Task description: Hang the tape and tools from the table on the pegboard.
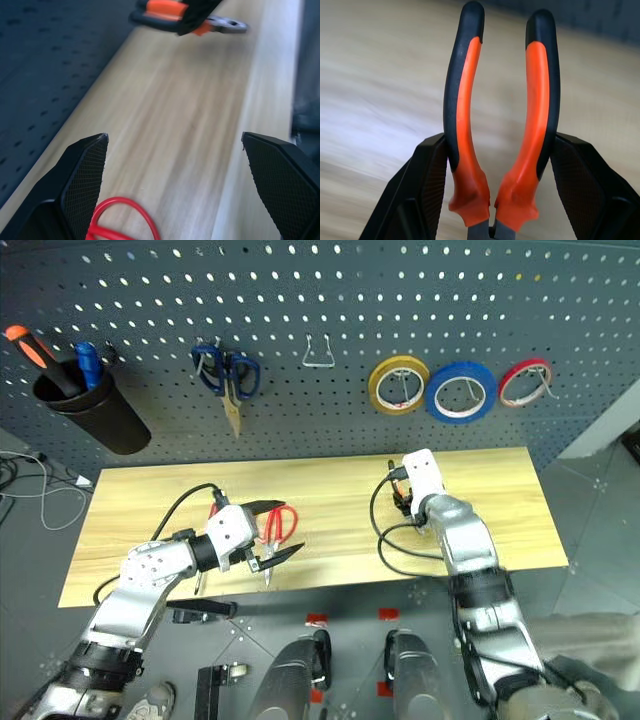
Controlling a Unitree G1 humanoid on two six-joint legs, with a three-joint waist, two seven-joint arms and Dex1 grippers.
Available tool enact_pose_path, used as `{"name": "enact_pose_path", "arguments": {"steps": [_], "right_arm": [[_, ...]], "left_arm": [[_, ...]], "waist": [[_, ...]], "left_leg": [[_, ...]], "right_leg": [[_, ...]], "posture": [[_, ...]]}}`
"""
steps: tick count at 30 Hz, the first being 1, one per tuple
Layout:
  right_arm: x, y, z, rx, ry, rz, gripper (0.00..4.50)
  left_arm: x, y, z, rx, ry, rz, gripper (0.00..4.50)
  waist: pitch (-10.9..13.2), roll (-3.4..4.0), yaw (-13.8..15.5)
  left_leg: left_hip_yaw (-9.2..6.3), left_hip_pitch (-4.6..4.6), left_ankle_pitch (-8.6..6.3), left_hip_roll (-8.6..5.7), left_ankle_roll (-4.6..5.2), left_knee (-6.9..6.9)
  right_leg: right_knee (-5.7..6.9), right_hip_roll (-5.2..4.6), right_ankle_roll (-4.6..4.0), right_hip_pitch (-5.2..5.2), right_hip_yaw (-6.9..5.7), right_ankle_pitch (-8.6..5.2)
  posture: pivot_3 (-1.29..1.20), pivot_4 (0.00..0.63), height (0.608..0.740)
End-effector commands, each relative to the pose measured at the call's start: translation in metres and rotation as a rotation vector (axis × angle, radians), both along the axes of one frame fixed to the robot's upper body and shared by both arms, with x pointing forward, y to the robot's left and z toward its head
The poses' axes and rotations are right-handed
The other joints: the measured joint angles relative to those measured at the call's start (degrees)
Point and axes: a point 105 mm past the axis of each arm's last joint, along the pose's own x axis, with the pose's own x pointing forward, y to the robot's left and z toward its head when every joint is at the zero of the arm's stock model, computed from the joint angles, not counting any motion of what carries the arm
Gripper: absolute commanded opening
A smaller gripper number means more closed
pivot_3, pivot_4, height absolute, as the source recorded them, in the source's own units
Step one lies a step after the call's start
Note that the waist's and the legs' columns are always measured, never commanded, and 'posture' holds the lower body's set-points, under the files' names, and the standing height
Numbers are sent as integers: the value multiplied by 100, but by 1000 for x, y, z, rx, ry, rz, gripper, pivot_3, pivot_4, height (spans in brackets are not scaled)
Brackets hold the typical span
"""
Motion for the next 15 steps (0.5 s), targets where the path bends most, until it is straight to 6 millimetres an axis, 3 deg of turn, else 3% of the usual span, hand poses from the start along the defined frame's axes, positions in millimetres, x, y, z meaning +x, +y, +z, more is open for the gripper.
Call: {"name": "enact_pose_path", "arguments": {"steps": [1, 5, 10, 15], "right_arm": [[-37, 39, 88, 84, -399, 62, 2795], [-50, 67, 134, 195, -605, 100, 2795], [-38, 92, 187, 287, -821, 132, 2795], [-23, 103, 248, 301, -1041, 140, 2795]], "left_arm": [[-5, 8, 27, -146, -30, 82, 4500], [-8, 10, 47, -315, -1, 160, 4500], [-1, 15, 54, -329, -11, 230, 4500], [12, 7, 78, -388, -42, 235, 4500]], "waist": [[0, 0, -16], [-1, -1, 33], [-2, -4, 81], [-1, -7, 148]], "left_leg": [[1, -2, -1, 2, -1, -1], [-10, 2, 0, 2, -3, 12], [-18, 6, 15, -4, -27, 29], [-21, 6, 27, -8, -41, 35]], "right_leg": [[0, 3, 1, -4, 2, -1], [4, 6, 28, 4, 0, -16], [10, 7, 34, 12, -1, -12], [50, 6, 4, 2, -4, 5]], "posture": [[-3, 324, 740], [4, 323, 740], [13, 306, 740], [27, 304, 740]]}}
